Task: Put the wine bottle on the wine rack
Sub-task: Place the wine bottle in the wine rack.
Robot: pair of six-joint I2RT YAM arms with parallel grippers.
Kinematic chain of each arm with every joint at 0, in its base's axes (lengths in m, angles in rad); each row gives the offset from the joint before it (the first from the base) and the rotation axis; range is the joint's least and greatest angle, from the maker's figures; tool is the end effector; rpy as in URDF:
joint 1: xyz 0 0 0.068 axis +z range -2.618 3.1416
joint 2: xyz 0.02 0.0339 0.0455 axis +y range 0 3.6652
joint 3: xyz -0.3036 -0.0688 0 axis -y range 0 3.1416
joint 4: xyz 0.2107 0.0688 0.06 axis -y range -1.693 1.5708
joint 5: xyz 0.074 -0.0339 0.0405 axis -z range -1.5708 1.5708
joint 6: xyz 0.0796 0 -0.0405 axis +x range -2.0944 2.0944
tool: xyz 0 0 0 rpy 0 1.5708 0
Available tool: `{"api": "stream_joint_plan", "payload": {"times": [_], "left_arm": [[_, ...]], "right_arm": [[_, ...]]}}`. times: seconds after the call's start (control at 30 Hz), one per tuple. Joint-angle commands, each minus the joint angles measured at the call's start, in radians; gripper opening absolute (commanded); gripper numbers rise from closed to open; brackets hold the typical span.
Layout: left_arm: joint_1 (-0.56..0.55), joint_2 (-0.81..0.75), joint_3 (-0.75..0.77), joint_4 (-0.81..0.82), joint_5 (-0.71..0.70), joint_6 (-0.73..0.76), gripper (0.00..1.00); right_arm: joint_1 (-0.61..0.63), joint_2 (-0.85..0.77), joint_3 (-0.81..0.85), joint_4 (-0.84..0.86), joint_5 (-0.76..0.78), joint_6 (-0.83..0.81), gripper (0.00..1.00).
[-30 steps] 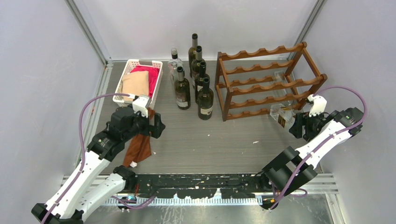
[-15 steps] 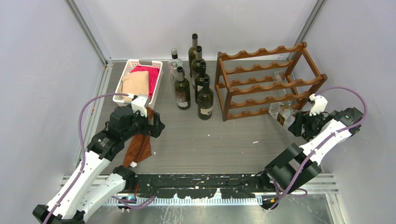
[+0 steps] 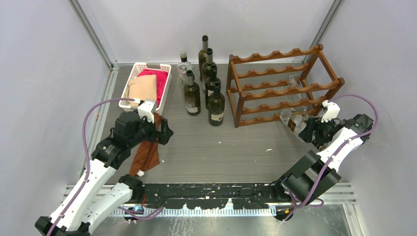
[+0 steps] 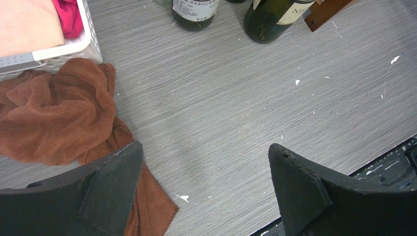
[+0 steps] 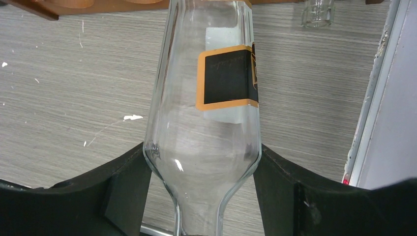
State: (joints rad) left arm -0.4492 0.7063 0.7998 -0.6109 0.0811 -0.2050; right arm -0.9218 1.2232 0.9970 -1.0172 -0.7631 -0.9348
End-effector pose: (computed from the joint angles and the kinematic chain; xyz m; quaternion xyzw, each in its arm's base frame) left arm 0.1111 -0.0607 0.3141 0.1254 0.8548 -0.1946 0.4644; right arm 0.1512 -0.1083 0.2856 -0.0666 0.9153 0.0990 0.3848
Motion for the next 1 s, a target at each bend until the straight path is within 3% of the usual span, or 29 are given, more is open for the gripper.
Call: {"api": "stream_joint_plan", "payload": {"times": [0.0,0.5,0.97], "left_arm": [[0.012,-0.013,-0.004,0.056,0.026,0.001,0.97],[0.032,-0.007,-0.007,0.064,0.056,0.001,0.96],[0.041,0.000,-0.008,0.069,0.072,0.006,0.94]], "right_arm": [[0.005,-0.057,0.023,0.137,-0.145,0.062,0.01],[0.049,-0.079,-0.023,0.241,-0.154,0.143,0.01],[0.180,-0.035,-0.150,0.603,-0.088,0.275,0.01]]}}
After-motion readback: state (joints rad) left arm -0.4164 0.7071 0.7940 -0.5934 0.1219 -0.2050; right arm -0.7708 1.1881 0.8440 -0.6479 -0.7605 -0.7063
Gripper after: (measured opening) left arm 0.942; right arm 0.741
